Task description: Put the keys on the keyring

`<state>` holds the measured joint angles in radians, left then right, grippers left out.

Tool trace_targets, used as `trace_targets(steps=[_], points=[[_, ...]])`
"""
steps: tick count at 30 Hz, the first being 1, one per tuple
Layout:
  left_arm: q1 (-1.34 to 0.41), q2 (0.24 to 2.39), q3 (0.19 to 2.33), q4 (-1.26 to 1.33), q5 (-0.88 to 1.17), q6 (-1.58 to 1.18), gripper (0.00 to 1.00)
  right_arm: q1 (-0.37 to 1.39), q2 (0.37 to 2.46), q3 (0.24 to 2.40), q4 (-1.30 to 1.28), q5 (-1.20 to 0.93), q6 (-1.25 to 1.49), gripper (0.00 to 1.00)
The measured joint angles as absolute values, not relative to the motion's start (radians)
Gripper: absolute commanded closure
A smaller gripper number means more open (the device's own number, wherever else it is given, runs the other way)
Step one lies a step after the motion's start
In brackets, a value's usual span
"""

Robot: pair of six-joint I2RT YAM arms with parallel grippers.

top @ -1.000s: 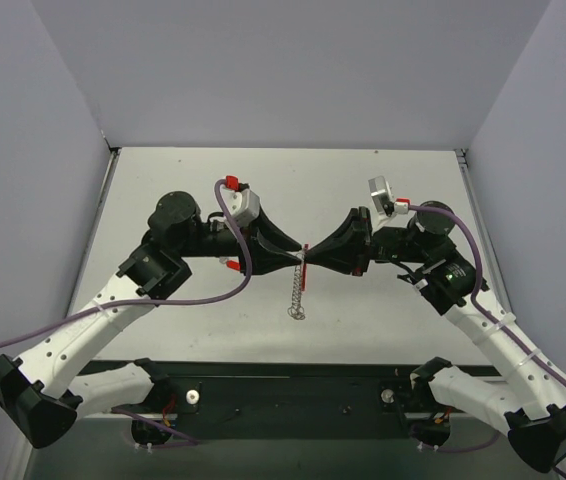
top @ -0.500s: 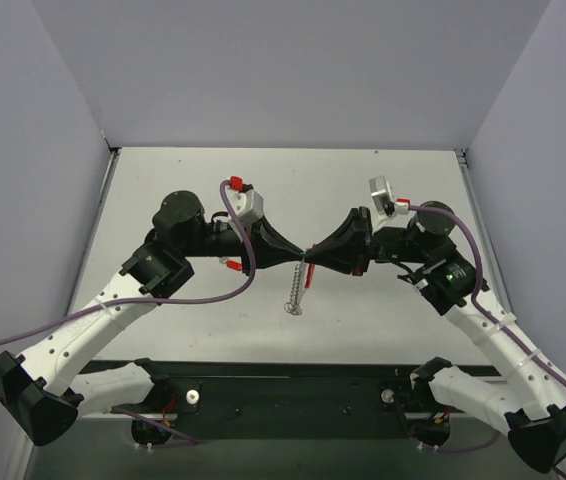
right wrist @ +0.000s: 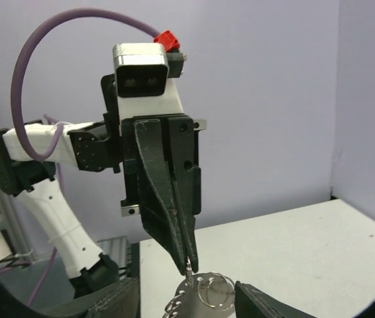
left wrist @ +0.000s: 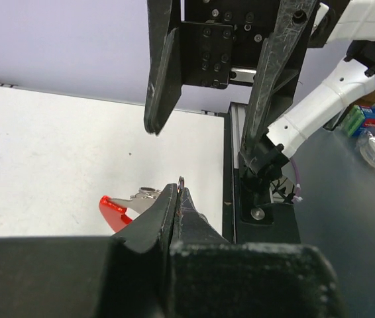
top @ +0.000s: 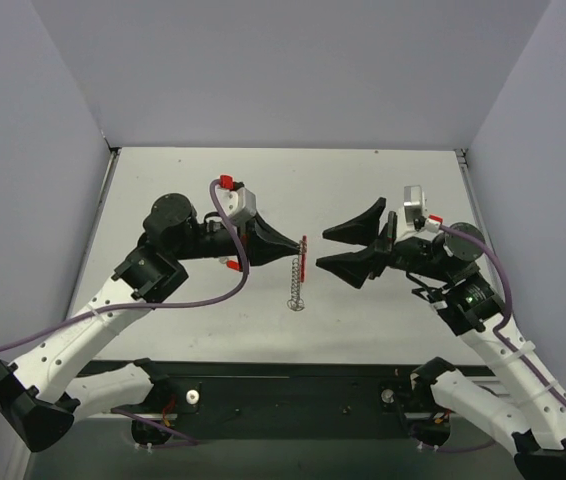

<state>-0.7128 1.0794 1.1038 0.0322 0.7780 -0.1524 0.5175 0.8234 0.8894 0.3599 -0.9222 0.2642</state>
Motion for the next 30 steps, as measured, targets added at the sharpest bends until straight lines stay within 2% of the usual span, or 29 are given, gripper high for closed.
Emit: trace_targets(steps=[7,14,17,25,29,30], points=[[-0.713,1.058,1.103,0.031,0.735,-0.152,1.00,0.491,0.791,0.870,0.377,-0.850,0.275,0.34],[-0.714,1.053,1.092,0.005,0.695,-0.136,1.00,0.492,0.857,0.871,0.386,-0.868,0.290,0.32],[-0.717,1.053,1.092,-0.020,0.685,-0.122,1.00,0.500,0.898,0.875,0.385,-0.897,0.290,0.35],[-0.731,1.070,1.092,-0.060,0.685,-0.101,1.00,0.532,1.000,0.907,0.395,-0.979,0.301,0.55],[-0.733,1.071,1.092,-0.064,0.685,-0.096,1.00,0.532,1.011,0.912,0.402,-1.001,0.310,0.57],[-0.733,1.071,1.092,-0.064,0.683,-0.093,1.00,0.532,1.012,0.913,0.403,-1.003,0.311,0.53]])
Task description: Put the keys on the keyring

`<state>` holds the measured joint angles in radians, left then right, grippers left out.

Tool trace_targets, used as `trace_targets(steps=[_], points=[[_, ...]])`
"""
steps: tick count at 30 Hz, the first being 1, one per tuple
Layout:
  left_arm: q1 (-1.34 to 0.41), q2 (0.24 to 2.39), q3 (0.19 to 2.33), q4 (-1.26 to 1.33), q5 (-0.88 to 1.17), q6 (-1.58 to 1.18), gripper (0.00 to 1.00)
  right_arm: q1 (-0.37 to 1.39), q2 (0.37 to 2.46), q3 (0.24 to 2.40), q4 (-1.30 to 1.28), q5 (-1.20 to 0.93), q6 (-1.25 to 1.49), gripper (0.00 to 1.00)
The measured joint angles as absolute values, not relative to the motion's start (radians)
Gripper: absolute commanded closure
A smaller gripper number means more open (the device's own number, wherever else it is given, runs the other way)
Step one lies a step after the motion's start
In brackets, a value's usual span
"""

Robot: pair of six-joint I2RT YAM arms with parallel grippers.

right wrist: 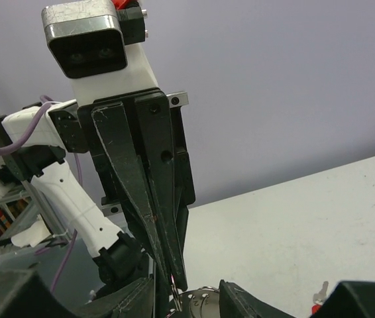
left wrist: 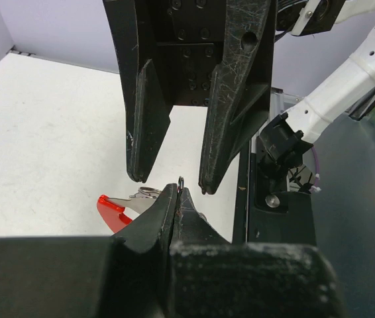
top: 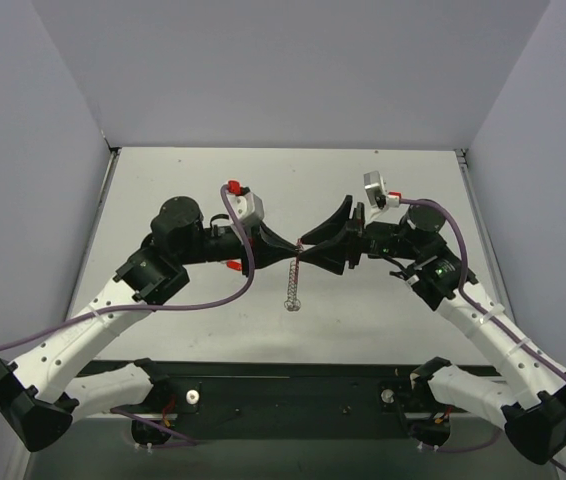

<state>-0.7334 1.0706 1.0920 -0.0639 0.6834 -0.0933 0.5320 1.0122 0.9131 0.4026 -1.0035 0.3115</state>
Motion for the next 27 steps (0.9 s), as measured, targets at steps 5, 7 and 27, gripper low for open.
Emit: trace_targets(steps=[5,7,27], points=[[-0.761,1.048,1.087,-0.067,0.616,-0.059,1.00,0.532,1.000,0.913,0.402,-0.989,0.308,0.39],[-0.780,1.023,1.075,-0.067,0.575,-0.032,1.00,0.530,0.975,0.912,0.400,-0.969,0.300,0.34],[-1.227,0.915,0.823,0.092,0.028,0.392,1.00,0.435,0.811,0.833,0.362,-0.836,0.186,0.12]])
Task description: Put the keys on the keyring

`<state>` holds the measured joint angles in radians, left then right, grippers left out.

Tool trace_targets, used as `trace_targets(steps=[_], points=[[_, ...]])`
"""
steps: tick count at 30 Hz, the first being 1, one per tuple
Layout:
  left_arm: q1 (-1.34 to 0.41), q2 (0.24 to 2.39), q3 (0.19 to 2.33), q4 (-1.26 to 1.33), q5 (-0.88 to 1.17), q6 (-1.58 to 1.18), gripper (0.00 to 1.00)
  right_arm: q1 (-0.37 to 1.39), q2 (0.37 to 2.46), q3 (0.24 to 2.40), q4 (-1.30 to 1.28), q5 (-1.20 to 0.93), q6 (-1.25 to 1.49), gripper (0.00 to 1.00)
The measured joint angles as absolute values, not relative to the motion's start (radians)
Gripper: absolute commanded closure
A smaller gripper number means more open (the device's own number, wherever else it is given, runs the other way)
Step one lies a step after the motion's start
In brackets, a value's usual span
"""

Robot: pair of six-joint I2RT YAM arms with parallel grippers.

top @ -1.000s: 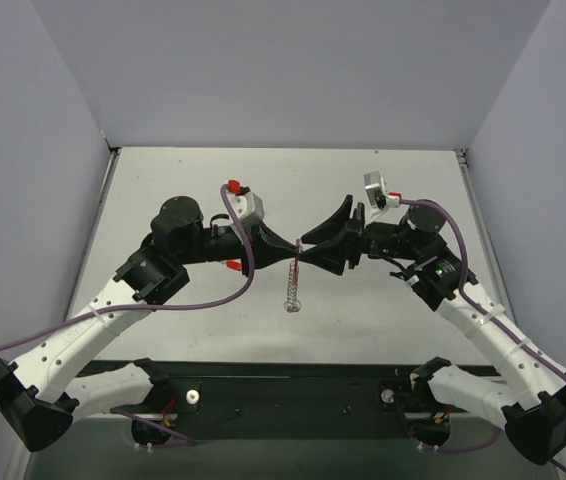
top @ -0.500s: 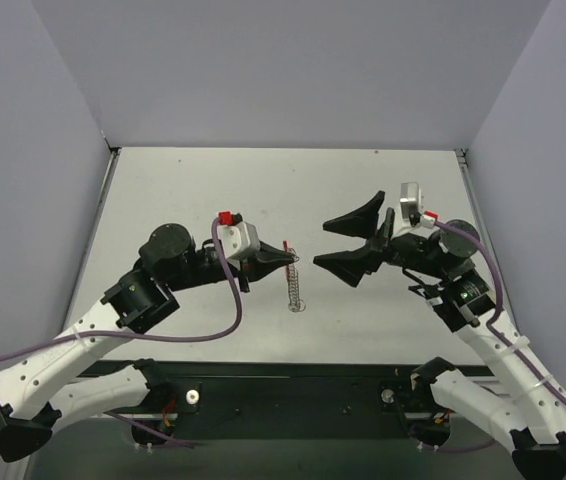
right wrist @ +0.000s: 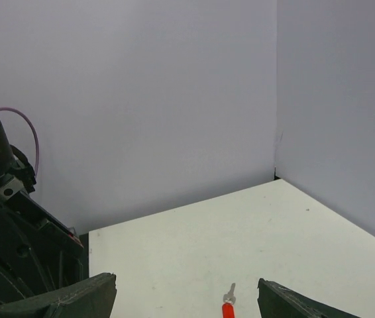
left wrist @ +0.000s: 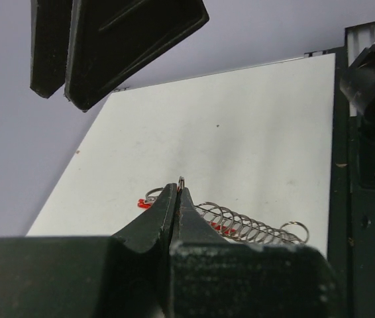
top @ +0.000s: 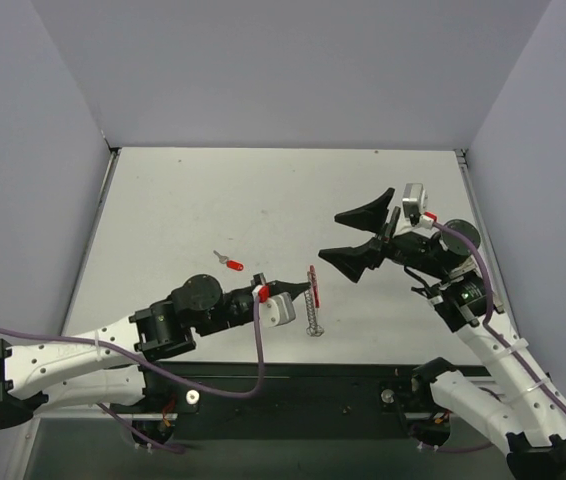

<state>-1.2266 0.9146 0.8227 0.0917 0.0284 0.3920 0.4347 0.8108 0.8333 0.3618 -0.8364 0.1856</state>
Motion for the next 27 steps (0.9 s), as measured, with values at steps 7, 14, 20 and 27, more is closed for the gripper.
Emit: trace_targets(steps=[7,14,20,27], points=[[-1.232,0.915,0.776,0.153,-0.037,0.474,1.00,0.419,0.841,0.833,0.355,-0.839,0.172,0.12],[-1.230,0.919,0.805,0.107,-0.064,0.465,1.00,0.418,0.901,0.834,0.351,-0.835,0.179,0.00],[-1.091,0.963,0.921,-0.029,-0.007,0.339,1.00,0.424,1.009,0.891,0.266,-0.783,0.175,0.00],[-0.828,1.016,0.963,-0.093,0.116,0.125,1.00,0.440,1.056,0.937,0.171,-0.631,0.188,0.00]])
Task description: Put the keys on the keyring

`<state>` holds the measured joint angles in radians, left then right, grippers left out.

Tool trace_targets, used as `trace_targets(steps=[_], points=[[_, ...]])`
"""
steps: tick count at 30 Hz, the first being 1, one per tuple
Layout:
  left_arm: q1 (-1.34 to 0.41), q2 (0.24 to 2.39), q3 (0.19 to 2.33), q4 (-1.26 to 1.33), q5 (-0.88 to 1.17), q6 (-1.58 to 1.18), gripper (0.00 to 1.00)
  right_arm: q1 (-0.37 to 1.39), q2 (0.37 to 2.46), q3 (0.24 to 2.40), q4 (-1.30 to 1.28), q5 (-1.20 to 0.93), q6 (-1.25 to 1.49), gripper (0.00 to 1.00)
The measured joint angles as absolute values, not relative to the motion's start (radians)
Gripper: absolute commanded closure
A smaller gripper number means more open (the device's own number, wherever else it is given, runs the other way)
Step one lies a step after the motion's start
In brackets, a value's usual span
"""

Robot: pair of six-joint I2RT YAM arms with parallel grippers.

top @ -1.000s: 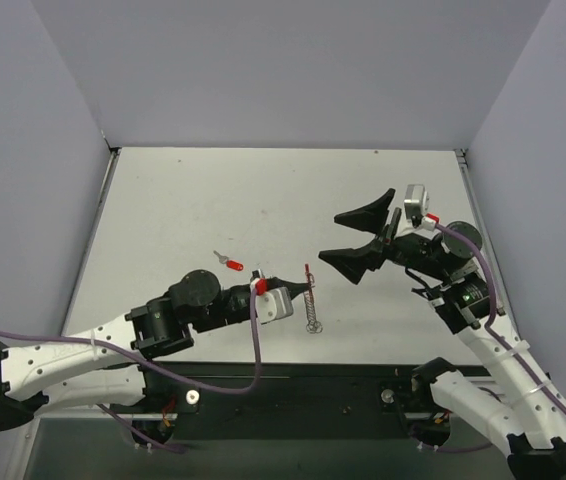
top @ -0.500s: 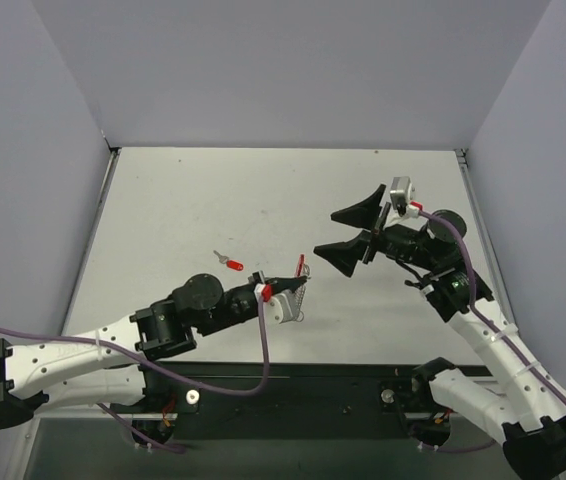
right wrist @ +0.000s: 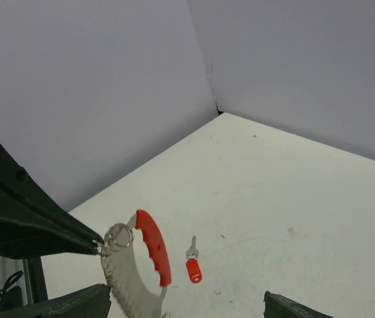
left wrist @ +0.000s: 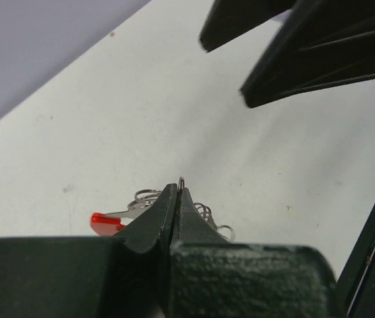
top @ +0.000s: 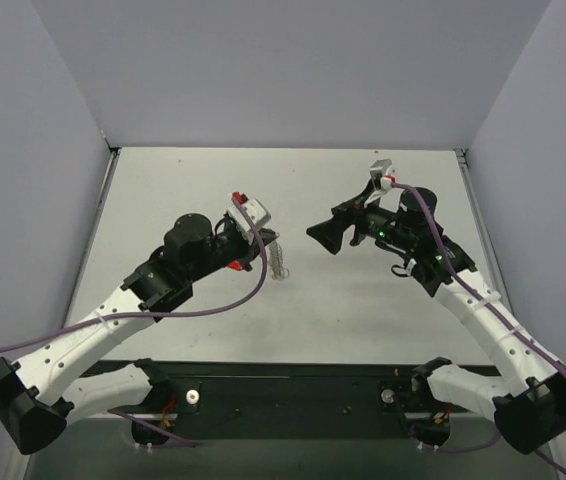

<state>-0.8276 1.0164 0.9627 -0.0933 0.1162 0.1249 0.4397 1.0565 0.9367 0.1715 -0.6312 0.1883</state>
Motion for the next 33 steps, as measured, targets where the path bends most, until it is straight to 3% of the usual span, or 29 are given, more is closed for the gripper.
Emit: trace_targets(steps=[10,18,25,33], points=[[-0.358,1.110,0.970,-0.209,0.083,-0.297,1.00,0.486,1.285,1.050,0.104,-0.523,0.207,0.00],[-0.049,1.014,0.933,-0.321,0.027,-0.503,1.00,0.550,1.579,1.207,0.040,-0.510,0.194,0.04],[-0.007,0.950,0.939,-0.385,-0.015,-0.519,1.00,0.634,1.931,1.446,0.029,-0.544,0.204,0.26],[-0.007,0.949,0.959,-0.410,-0.009,-0.494,1.00,0.712,2.206,1.663,-0.030,-0.543,0.229,0.34]])
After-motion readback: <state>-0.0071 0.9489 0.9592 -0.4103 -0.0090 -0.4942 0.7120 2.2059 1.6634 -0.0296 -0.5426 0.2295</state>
